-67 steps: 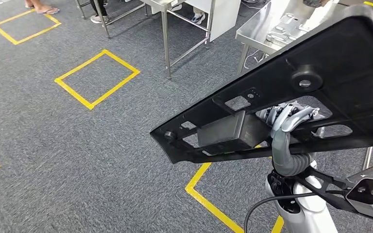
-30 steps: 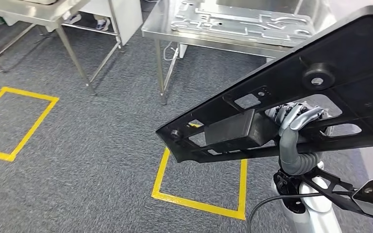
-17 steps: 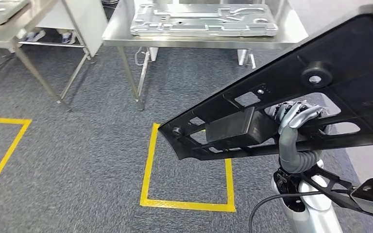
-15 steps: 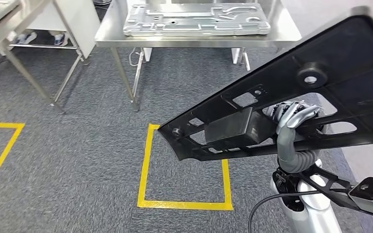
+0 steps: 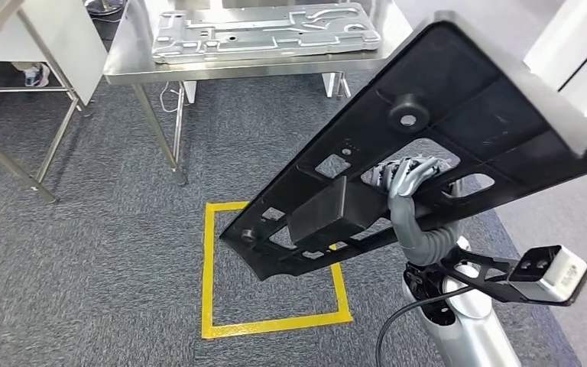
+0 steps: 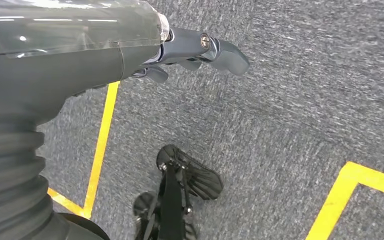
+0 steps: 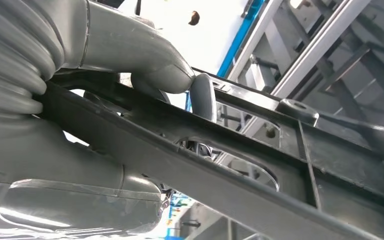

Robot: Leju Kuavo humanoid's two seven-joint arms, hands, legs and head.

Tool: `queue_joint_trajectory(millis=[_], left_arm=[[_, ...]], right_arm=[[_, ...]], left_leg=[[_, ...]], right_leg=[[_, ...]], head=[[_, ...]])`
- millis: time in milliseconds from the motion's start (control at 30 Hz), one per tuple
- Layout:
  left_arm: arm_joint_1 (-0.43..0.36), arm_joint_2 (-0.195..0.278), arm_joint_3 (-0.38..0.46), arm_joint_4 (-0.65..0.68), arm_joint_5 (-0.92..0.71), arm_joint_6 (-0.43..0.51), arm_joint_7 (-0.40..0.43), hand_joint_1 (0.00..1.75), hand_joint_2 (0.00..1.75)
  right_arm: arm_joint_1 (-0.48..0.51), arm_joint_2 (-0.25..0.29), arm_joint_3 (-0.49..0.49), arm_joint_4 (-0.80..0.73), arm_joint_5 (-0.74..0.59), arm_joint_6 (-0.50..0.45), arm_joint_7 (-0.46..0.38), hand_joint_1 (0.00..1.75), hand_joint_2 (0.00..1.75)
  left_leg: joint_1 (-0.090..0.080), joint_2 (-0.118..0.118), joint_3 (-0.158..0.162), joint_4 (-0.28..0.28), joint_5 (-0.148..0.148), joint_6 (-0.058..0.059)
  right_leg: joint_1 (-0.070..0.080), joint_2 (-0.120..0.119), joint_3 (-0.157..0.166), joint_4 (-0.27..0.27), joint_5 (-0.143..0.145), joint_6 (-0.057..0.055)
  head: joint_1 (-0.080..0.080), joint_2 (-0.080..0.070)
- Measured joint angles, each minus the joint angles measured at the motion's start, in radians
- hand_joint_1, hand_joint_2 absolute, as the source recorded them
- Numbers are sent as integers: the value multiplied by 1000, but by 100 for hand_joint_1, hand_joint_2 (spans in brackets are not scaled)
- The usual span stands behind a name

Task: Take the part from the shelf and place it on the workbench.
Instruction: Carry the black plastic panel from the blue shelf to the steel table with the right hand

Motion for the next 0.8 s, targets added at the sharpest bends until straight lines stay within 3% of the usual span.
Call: queue_joint_trajectory(millis=[33, 67, 100, 167, 233, 333, 400, 467, 500, 533, 567, 633, 667, 700, 800], left_arm=[[1, 0, 0, 0, 0, -1, 0, 0, 175], [2, -1, 0, 0, 0, -2, 0, 0, 175], [2, -2, 0, 0, 0, -3, -1, 0, 175], [2, -5, 0, 0, 0, -4, -3, 0, 175], [2, -6, 0, 0, -1, -4, -6, 0, 175], [2, -6, 0, 0, -4, -6, -10, 0, 175], [3, -5, 0, 0, -8, -7, -12, 0, 175], [5, -5, 0, 0, -9, -8, -12, 0, 175], [6, -5, 0, 0, -9, -8, -12, 0, 175], [8, -5, 0, 0, -9, -8, -12, 0, 175], [9, -5, 0, 0, -9, -8, -12, 0, 175], [9, -5, 0, 0, -9, -8, -12, 0, 175], [9, -4, 0, 0, -9, -8, -12, 0, 175], [8, -3, 0, 0, -9, -8, -12, 0, 175], [8, -3, 0, 0, -9, -8, -12, 0, 175]], right_arm=[[-2, -1, 3, 8, -4, 0, 1, 175, 175], [-5, -2, 5, 15, -7, -1, 2, 175, 175], [-9, -3, 6, 20, -9, -2, 3, 175, 175], [-19, -6, 9, 27, -11, -8, 4, 175, 175], [-26, -6, 12, 33, -10, -18, 5, 175, 175], [-28, -8, 18, 38, 2, -36, 10, 175, 175], [-29, -8, 24, 38, 9, -47, 12, 175, 175], [-27, -8, 31, 38, 14, -53, 14, 175, 175], [-25, -8, 34, 38, 15, -55, 15, 175, 175], [-24, -8, 37, 39, 17, -55, 15, 175, 175], [-23, -8, 39, 39, 17, -55, 16, 175, 175], [-23, -8, 41, 38, 17, -55, 16, 175, 175], [-23, -8, 41, 38, 18, -55, 16, 175, 175], [-23, -8, 42, 38, 18, -55, 17, 175, 175], [-23, -8, 44, 38, 19, -55, 18, 175, 175]], left_leg=[[0, 5, 0, 0, -1, -1], [0, 8, 2, 1, -2, -2], [0, 10, 4, 1, -4, -4], [-4, 13, 7, 1, -8, -12], [-5, 16, 9, 0, -11, -23], [-4, 15, 9, 10, -23, -40], [-2, 11, -30, 96, -68, -46], [-2, 9, -105, 236, -124, -50], [-2, 9, -134, 282, -132, -50], [-2, 9, -146, 290, -118, -50], [-2, 9, -136, 256, -86, -48], [-4, 6, -77, 120, -9, -39], [-5, 4, -49, 61, 12, -34], [-8, 2, -32, 25, 19, -29], [-9, 1, -19, 1, 11, -13]], right_leg=[[-1, -1, 2, -3, 13, 0], [0, -2, 27, -53, 44, -2], [1, -5, 67, -129, 79, -7], [9, -12, 134, -260, 121, -19], [16, -14, 149, -293, 121, -29], [11, -8, 157, -305, 123, -46], [8, -7, 168, -314, 122, -57], [10, -4, 173, -314, 117, -64], [12, -1, 175, -313, 113, -65], [13, 2, 179, -312, 109, -65], [13, 6, 184, -310, 105, -63], [15, 10, 198, -307, 93, -58], [16, 12, 202, -305, 87, -54], [17, 13, 204, -304, 82, -49], [16, 13, 203, -293, 81, -31]], head=[[0, 0], [0, 0], [0, 0], [0, 0], [-1, 0], [-1, 0], [-4, 0], [-7, 0], [-7, 0], [-7, 0], [-7, 0], [-7, 0], [-7, 0], [-6, 0], [-6, 0]])
